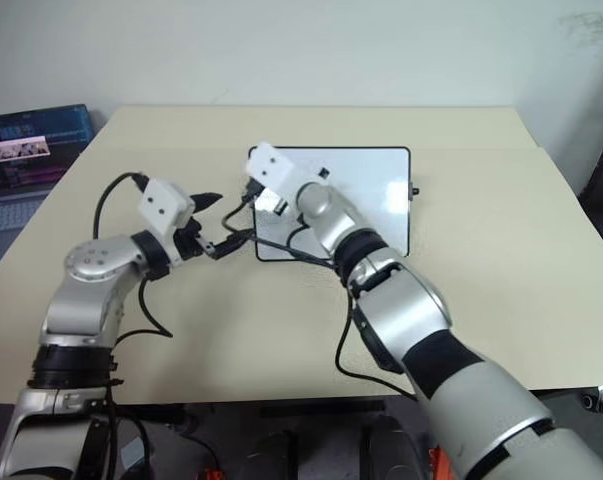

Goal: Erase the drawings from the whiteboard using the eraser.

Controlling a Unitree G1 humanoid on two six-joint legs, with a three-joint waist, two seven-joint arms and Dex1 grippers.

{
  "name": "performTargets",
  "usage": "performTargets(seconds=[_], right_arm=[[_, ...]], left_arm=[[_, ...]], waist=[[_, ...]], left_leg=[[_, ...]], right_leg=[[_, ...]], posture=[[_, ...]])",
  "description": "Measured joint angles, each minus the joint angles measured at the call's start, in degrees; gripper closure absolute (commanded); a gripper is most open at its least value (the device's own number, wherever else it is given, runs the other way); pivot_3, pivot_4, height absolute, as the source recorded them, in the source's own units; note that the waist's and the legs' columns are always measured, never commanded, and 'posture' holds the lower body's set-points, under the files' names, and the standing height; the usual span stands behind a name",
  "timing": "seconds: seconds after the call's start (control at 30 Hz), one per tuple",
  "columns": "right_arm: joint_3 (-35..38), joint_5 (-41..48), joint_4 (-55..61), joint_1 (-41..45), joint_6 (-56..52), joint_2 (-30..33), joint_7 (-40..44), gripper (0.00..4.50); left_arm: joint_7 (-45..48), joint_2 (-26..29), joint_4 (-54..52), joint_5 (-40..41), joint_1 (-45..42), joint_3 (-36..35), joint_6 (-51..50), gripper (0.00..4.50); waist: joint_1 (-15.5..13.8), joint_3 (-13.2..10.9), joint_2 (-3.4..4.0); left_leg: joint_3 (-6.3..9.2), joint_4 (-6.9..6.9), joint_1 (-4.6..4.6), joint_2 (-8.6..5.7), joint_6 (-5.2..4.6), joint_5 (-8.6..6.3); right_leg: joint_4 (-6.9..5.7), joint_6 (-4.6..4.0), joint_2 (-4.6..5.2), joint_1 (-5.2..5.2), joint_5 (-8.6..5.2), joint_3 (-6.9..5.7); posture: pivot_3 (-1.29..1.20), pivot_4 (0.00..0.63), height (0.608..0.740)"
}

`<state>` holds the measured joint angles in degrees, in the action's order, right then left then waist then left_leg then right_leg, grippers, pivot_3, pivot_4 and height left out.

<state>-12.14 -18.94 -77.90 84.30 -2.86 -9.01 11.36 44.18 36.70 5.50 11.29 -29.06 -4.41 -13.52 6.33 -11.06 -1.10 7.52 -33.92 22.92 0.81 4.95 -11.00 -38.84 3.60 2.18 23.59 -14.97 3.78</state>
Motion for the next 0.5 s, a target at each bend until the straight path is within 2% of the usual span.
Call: performTargets(seconds=[0.37,0.5], right_arm=[[-0.9,-0.7,-0.1,-0.1,-0.3,0.5,0.7,3.52],[0.0,-0.2,-0.1,0.0,-0.8,2.9,-1.7,3.52]], left_arm=[[-1.1,0.3,-1.1,0.0,1.7,-0.6,-1.0,0.0],[-1.1,0.3,-1.1,0.0,1.7,-0.6,-1.0,0.0]], waist=[[-0.1,0.0,0.0],[-0.2,0.0,0.0]], left_leg=[[0.05,0.0,0.01,0.0,0.0,0.0],[0.05,-0.01,0.01,0.0,0.0,0.0]], right_leg=[[-0.01,-0.01,0.01,-0.01,-0.01,-0.05],[-0.01,-0.01,0.01,-0.01,0.0,-0.06]], posture=[[0.0,0.15,0.74],[0.0,0.15,0.74]])
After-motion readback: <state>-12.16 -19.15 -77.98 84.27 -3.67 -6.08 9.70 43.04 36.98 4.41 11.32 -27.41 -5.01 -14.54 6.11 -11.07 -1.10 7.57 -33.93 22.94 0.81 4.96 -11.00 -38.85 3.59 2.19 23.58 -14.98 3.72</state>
